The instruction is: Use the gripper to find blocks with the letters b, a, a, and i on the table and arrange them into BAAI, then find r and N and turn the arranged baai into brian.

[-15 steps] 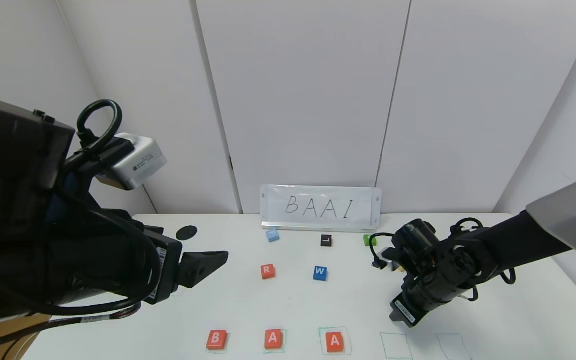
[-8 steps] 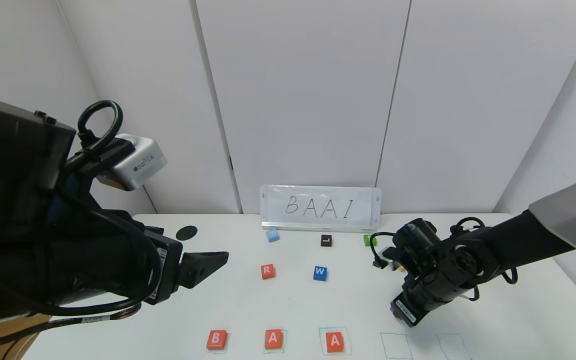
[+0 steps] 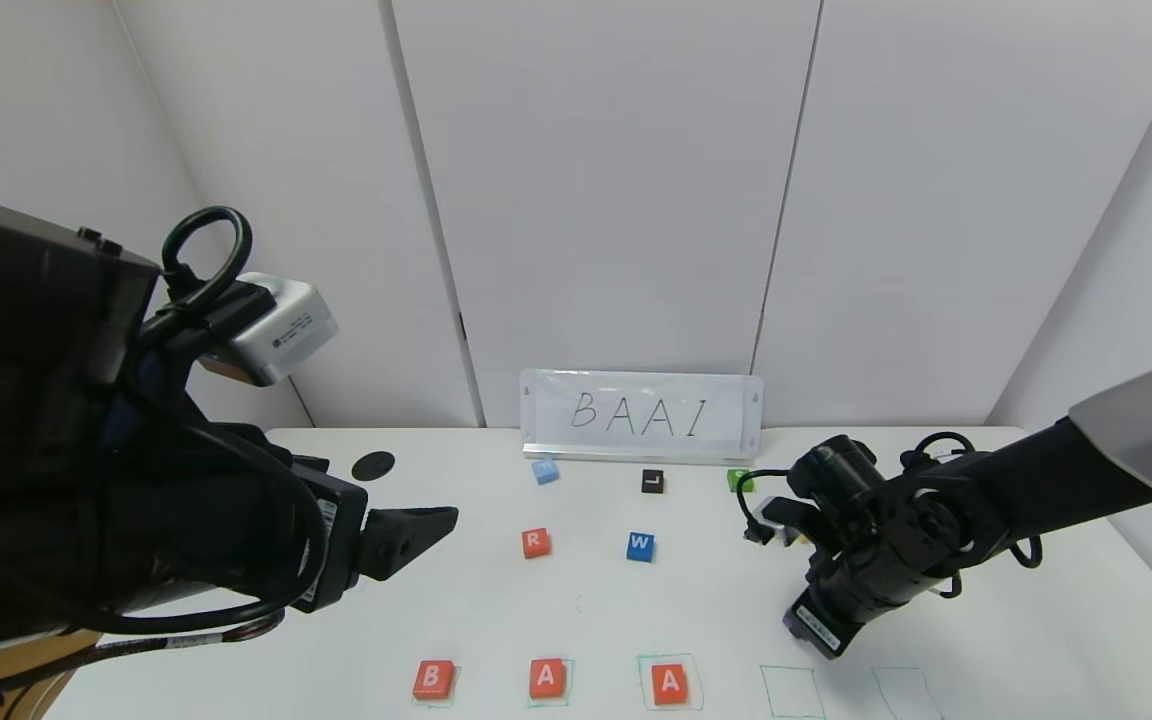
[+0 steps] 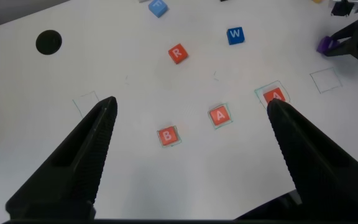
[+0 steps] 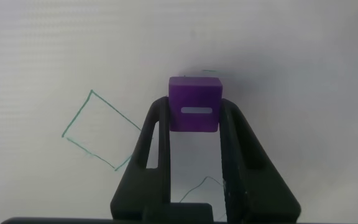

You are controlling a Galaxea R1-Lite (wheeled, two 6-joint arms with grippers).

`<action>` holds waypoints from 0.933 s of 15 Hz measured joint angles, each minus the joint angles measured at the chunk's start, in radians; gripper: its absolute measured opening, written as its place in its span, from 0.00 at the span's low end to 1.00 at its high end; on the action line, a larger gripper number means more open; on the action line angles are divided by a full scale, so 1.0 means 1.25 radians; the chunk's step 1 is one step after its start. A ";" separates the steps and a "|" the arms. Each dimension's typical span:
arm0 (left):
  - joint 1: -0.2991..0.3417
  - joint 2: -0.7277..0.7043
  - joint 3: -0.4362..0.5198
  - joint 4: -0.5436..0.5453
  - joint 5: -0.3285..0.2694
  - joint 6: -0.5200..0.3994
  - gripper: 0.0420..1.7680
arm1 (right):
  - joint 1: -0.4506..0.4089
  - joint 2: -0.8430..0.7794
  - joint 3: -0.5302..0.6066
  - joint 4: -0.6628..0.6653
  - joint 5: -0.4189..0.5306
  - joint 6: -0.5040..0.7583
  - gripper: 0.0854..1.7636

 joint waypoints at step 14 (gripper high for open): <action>0.001 0.003 0.009 -0.001 0.010 0.013 0.97 | 0.018 -0.071 0.055 0.005 0.117 -0.410 0.26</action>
